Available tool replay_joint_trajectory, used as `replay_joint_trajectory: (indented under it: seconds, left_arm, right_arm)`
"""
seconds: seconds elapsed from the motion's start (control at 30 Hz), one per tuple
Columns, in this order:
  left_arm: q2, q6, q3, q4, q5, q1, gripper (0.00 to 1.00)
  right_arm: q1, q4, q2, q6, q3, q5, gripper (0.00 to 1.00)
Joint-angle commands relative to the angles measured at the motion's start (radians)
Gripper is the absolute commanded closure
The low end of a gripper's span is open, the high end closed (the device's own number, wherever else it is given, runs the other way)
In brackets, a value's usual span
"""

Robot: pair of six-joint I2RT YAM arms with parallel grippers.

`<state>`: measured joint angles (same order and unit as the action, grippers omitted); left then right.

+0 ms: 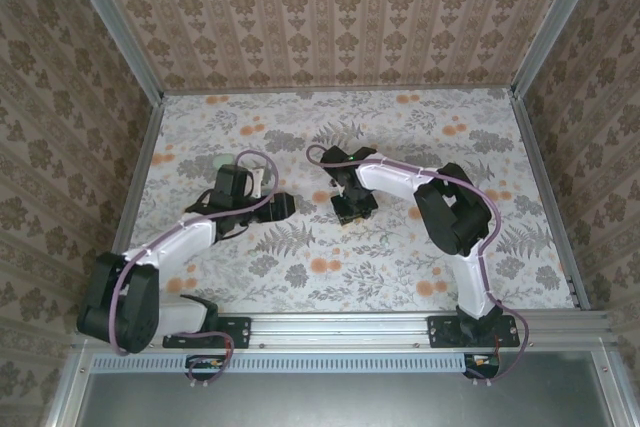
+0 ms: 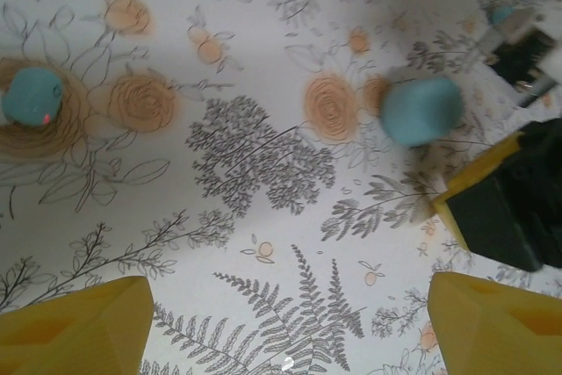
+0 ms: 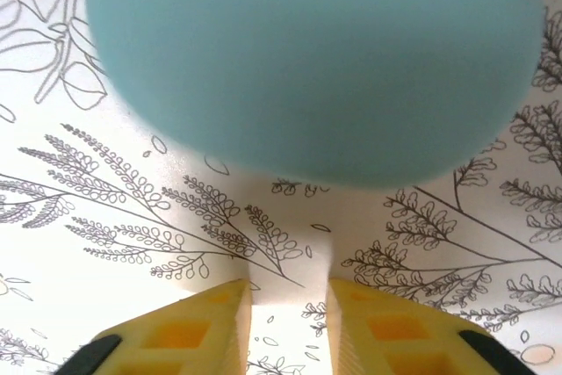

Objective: Insert wireless bluetooth earbuds into charging case

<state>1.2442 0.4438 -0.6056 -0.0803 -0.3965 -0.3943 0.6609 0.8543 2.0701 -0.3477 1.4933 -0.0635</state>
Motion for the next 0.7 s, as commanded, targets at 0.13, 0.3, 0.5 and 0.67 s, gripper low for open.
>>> replay_joint_trajectory:
  seconds: [0.13, 0.3, 0.5, 0.67]
  left_arm:
    - [-0.124, -0.150, -0.027, -0.046, -0.026, 0.029, 0.15]
    - [-0.161, -0.142, -0.007, -0.043, -0.025, 0.057, 0.15]
    - [-0.166, -0.136, -0.001, -0.041, -0.052, 0.067, 0.14]
    - [-0.152, -0.126, 0.007, -0.019, -0.061, 0.068, 0.14]
  right_arm:
    - [-0.009, -0.021, -0.068, 0.114, 0.002, -0.096, 0.69]
    - [-0.041, -0.022, -0.131, 0.000, 0.030, -0.038, 0.45]
    - [-0.067, -0.003, -0.076, 0.098, 0.142, -0.005, 0.36]
    - [-0.073, 0.031, 0.012, 0.152, 0.234, -0.011, 0.35]
